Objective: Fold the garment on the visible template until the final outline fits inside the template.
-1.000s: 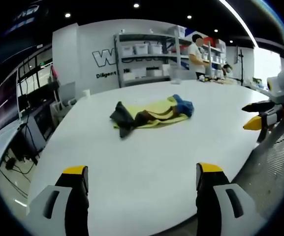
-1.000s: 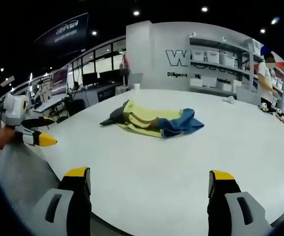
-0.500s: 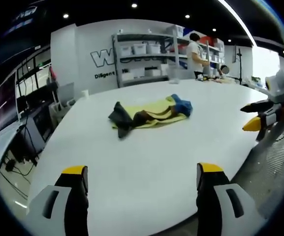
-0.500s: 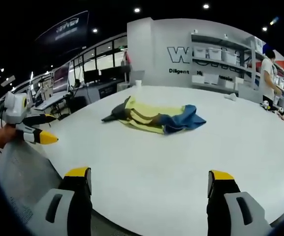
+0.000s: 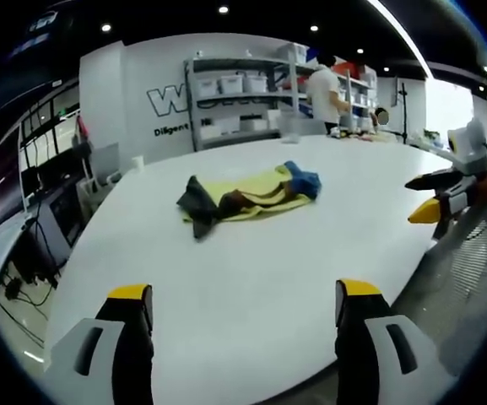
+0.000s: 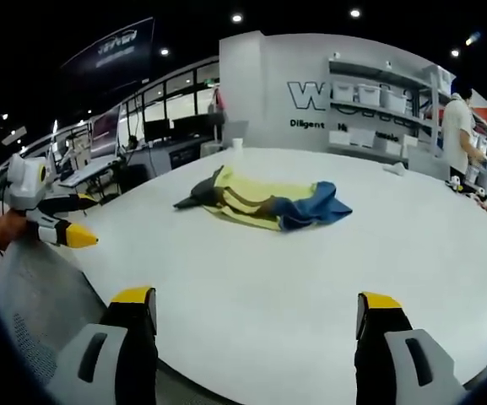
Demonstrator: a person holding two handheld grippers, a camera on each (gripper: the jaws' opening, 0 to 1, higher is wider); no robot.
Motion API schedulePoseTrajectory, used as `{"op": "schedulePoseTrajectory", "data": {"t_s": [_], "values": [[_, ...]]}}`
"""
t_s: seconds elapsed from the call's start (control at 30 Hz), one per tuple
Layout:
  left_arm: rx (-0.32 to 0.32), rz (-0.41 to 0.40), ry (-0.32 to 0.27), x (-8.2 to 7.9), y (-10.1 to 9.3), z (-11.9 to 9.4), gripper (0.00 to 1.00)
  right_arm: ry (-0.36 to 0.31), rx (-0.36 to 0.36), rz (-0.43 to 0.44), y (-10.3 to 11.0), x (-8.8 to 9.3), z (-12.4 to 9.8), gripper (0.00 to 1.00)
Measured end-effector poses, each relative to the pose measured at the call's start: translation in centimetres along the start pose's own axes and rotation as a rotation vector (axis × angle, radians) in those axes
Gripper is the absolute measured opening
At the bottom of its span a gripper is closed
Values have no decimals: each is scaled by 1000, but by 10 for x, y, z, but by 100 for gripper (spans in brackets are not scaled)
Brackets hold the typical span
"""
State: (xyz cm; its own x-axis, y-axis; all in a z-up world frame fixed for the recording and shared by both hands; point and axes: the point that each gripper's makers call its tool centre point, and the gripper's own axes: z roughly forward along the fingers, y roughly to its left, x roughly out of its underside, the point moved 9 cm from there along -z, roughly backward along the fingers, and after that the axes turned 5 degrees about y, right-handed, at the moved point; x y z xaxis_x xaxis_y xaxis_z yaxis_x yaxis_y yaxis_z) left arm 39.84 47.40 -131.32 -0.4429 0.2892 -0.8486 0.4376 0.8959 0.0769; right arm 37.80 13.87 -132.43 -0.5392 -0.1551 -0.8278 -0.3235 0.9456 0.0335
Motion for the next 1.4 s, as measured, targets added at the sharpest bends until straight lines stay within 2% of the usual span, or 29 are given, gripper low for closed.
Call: {"op": "schedulePoseTrajectory", "data": {"t_s": [0.2, 0.73, 0.87, 1.1, 1.4], "values": [[-4, -4, -8, -1, 1, -1, 89, -4, 5, -2, -1, 0, 0, 97], [21, 16, 41, -1, -1, 2, 93, -26, 9, -10, -2, -4, -2, 97], [52, 27, 44, -6, 0, 3, 94, -70, 4, 8, -2, -9, -5, 98], [86, 48, 51, -13, 3, 11, 93, -60, -22, -14, -4, -15, 0, 99], [162, 139, 33, -28, 2, 25, 87, -61, -43, -86, -16, -35, 13, 97]]}}
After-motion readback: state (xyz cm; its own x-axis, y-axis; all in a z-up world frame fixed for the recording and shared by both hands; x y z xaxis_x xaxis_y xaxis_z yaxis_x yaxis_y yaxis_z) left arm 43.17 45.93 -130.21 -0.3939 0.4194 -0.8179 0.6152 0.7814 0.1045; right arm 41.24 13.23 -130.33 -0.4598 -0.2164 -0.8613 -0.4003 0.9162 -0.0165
